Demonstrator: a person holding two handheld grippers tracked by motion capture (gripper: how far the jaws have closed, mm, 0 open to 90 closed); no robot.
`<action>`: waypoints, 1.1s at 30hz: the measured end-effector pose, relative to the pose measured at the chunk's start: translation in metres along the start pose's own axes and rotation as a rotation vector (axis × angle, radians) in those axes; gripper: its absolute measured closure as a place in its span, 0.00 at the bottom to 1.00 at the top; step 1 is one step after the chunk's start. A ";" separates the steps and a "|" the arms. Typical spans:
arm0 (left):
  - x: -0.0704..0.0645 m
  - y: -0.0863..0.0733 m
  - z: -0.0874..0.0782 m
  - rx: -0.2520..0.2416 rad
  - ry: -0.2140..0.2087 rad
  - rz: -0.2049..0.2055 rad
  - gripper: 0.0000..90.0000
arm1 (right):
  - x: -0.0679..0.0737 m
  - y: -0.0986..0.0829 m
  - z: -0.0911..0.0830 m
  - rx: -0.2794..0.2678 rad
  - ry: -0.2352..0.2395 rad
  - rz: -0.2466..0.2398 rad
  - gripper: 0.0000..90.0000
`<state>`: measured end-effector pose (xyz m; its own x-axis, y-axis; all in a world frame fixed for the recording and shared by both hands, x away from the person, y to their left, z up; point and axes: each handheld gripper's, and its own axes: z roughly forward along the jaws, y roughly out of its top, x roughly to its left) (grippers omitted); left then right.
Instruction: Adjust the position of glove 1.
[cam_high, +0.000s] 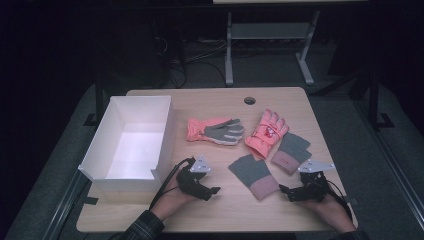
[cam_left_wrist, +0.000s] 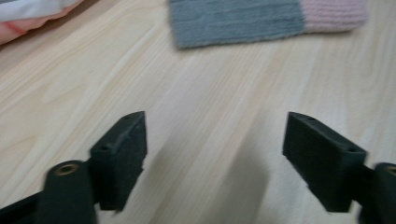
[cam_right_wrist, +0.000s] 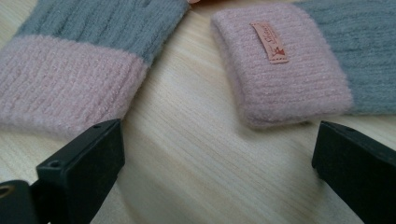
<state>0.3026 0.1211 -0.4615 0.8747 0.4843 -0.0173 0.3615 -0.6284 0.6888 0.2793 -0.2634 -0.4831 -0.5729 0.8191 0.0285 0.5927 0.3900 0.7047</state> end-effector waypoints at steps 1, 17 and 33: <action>0.000 -0.002 0.000 -0.004 0.017 -0.001 0.18 | 0.000 0.000 0.000 0.000 0.000 0.000 0.02; 0.004 -0.015 0.008 -0.043 0.012 0.006 0.14 | 0.000 0.000 0.000 0.000 -0.001 0.001 0.02; 0.003 -0.016 0.007 -0.044 0.022 -0.009 0.14 | -0.006 0.023 -0.028 -0.031 -0.030 0.074 0.52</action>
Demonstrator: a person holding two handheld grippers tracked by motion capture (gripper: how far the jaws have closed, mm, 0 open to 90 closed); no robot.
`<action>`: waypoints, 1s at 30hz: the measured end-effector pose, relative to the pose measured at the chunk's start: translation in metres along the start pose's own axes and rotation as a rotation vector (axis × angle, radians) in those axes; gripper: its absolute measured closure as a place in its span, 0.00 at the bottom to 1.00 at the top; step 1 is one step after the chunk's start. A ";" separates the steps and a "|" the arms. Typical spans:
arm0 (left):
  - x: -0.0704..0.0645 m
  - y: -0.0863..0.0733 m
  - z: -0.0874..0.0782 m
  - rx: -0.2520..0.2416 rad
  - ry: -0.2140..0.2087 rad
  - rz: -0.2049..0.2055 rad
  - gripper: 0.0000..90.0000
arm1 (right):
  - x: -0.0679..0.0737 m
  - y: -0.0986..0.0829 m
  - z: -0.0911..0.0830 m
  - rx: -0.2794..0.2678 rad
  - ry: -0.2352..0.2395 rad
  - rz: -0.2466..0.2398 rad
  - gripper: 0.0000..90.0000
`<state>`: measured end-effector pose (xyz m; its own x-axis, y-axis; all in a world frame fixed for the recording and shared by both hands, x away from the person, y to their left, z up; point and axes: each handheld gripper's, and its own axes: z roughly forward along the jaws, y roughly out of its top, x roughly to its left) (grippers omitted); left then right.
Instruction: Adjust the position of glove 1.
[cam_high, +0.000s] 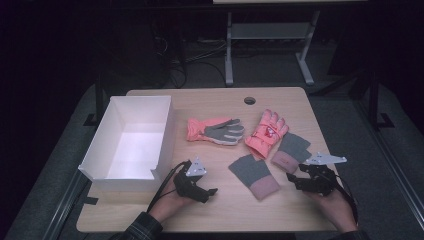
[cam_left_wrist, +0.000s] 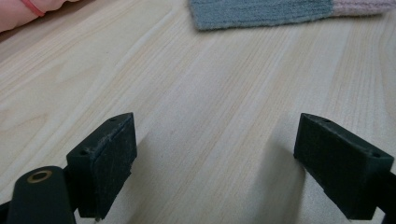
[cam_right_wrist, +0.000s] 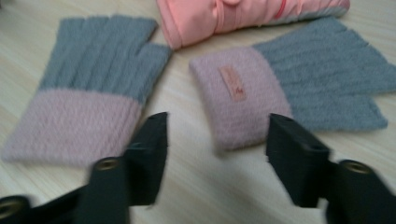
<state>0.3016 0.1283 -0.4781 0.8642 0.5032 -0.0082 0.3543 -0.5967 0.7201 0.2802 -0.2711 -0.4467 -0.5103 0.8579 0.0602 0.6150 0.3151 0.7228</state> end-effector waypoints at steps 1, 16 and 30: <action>0.000 0.000 0.000 0.000 0.000 0.000 0.14 | 0.000 0.000 0.000 0.000 0.000 0.000 0.52; 0.000 0.000 0.000 -0.004 0.000 0.001 0.14 | -0.009 0.039 0.027 0.024 0.069 0.064 1.00; 0.000 0.001 0.001 -0.004 -0.006 0.008 0.14 | -0.003 0.064 0.066 0.062 0.091 0.052 1.00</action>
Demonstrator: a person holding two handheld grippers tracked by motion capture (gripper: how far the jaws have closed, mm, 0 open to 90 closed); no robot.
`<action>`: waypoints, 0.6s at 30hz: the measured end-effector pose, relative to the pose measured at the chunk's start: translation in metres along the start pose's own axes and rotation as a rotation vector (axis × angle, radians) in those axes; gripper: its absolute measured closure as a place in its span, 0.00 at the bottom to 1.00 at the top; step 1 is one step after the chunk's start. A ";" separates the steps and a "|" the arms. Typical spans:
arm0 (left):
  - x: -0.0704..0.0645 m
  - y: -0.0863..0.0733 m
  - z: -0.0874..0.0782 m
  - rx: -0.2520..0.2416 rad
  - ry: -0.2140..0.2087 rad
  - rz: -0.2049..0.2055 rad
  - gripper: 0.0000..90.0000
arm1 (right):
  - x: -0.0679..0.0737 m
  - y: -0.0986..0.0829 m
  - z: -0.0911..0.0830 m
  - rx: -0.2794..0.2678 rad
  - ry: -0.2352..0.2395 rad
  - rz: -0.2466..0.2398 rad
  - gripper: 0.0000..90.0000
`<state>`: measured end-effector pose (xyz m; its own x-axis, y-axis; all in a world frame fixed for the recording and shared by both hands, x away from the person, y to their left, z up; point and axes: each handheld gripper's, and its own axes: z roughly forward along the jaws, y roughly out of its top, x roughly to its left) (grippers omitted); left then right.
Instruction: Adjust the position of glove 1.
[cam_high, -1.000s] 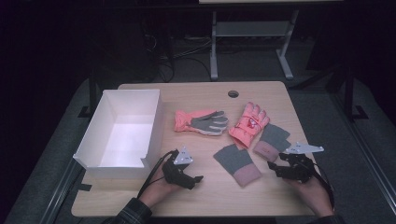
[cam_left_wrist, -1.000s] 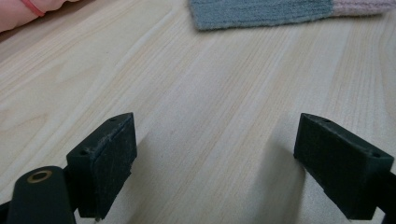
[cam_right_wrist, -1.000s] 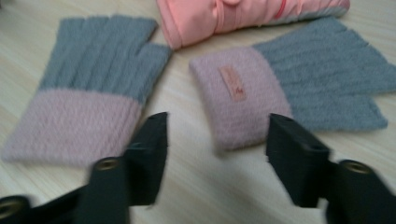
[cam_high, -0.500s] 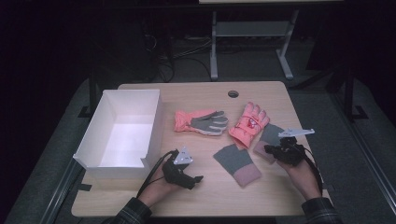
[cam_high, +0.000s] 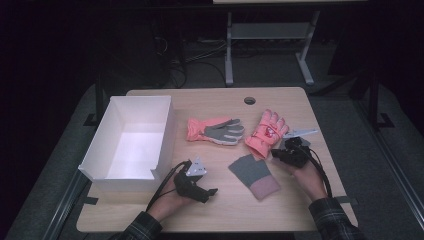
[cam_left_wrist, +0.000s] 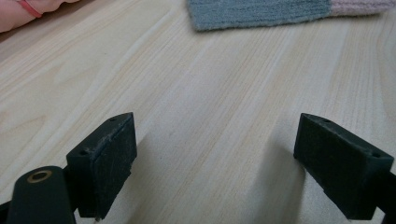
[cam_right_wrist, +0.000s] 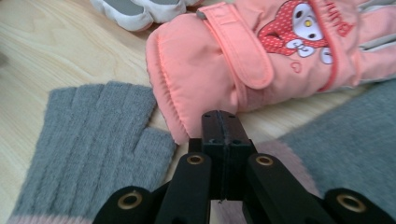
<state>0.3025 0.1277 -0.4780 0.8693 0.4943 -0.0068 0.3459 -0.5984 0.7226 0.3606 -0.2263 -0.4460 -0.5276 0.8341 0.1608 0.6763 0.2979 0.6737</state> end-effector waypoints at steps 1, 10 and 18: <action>0.000 0.000 0.000 0.000 0.000 0.000 0.14 | 0.000 0.001 0.003 0.012 -0.004 -0.007 1.00; 0.000 0.000 0.000 -0.001 -0.002 0.000 0.14 | 0.001 -0.002 0.007 0.061 -0.017 0.000 1.00; 0.000 0.000 0.000 0.000 -0.002 -0.001 0.14 | -0.004 -0.014 -0.003 0.065 -0.027 0.001 1.00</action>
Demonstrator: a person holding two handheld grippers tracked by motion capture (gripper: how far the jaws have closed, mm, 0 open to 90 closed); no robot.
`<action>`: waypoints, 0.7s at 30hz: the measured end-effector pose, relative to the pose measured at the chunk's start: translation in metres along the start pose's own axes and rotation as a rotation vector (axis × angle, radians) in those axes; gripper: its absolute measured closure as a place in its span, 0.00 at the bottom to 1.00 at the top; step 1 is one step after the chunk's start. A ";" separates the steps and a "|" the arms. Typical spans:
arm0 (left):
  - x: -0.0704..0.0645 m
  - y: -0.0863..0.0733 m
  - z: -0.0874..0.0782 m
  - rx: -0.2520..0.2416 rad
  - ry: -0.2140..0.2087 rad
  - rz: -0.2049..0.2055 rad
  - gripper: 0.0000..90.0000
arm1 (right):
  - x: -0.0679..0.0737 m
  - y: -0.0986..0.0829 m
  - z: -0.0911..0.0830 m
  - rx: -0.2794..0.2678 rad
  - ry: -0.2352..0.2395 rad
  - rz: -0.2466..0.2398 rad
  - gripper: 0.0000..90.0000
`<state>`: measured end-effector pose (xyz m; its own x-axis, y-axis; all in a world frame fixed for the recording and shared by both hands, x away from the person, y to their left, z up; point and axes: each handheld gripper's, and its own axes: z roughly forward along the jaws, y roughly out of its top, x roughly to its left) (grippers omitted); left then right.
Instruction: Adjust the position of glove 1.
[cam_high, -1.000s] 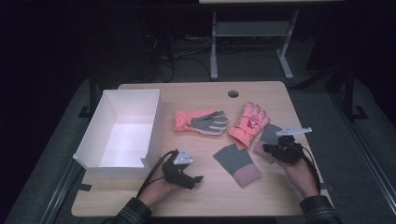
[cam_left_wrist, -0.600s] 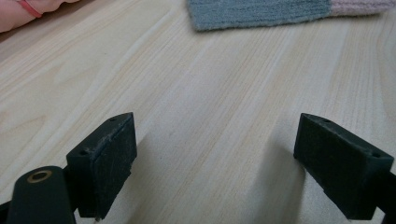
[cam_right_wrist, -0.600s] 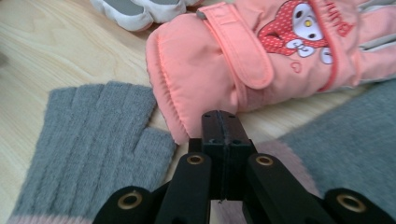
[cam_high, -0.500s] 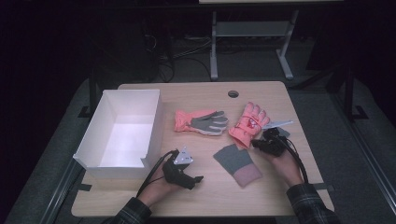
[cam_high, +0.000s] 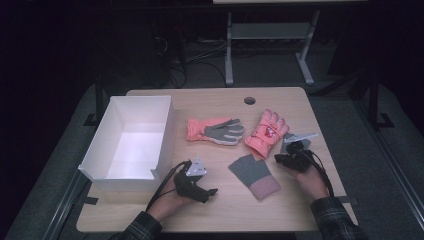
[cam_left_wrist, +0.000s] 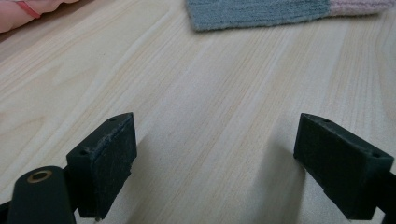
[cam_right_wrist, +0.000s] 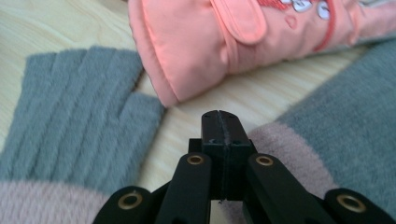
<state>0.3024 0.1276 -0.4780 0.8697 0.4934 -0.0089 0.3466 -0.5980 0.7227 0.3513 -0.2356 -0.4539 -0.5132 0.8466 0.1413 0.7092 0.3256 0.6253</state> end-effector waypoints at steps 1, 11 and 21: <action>0.000 0.000 0.000 0.000 0.000 0.000 0.14 | 0.000 0.000 0.000 0.000 0.000 0.000 1.00; 0.000 0.000 0.000 0.001 -0.002 0.007 0.14 | -0.011 -0.022 -0.022 0.013 -0.027 0.017 1.00; 0.000 0.000 0.000 0.001 -0.002 0.008 0.14 | -0.022 -0.042 -0.040 0.014 -0.048 0.049 1.00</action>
<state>0.3022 0.1280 -0.4781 0.8731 0.4876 -0.0045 0.3402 -0.6024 0.7221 0.3134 -0.2852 -0.4527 -0.4536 0.8810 0.1342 0.7399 0.2885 0.6077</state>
